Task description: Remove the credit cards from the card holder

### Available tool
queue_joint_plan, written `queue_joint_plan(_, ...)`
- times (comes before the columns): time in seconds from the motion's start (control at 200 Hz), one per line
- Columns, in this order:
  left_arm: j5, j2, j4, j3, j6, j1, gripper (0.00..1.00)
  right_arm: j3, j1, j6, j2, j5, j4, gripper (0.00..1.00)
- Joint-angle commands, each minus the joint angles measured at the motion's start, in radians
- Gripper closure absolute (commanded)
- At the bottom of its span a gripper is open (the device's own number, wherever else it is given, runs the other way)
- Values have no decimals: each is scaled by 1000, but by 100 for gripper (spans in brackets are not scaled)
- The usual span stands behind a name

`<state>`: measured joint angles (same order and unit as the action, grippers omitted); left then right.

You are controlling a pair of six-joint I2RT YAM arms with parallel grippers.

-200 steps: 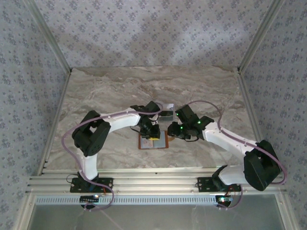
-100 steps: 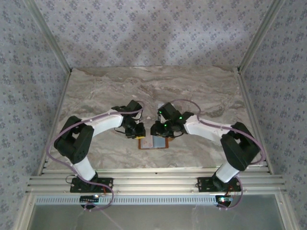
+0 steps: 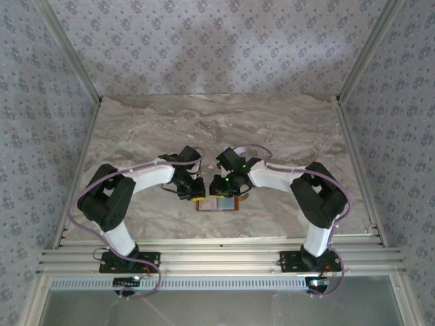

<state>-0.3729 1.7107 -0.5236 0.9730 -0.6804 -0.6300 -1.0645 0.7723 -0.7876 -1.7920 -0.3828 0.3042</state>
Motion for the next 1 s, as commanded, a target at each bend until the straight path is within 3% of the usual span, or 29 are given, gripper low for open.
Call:
queue_joint_plan(0.0, 40, 25, -45, 4, 23, 1, 85, 15, -14, 23, -26, -5, 12, 76)
queue_joint_plan(0.235, 66, 42, -73, -3, 37, 2, 85, 44, -17, 28, -51, -1, -6, 76)
queue_joint_plan(0.595, 61, 35, -62, -31, 21, 0, 85, 63, -16, 32, -77, -9, -25, 87)
queue_joint_plan(0.994, 85, 6, -81, -43, 21, 0, 81, 47, -22, 75, -28, 149, 119, 95)
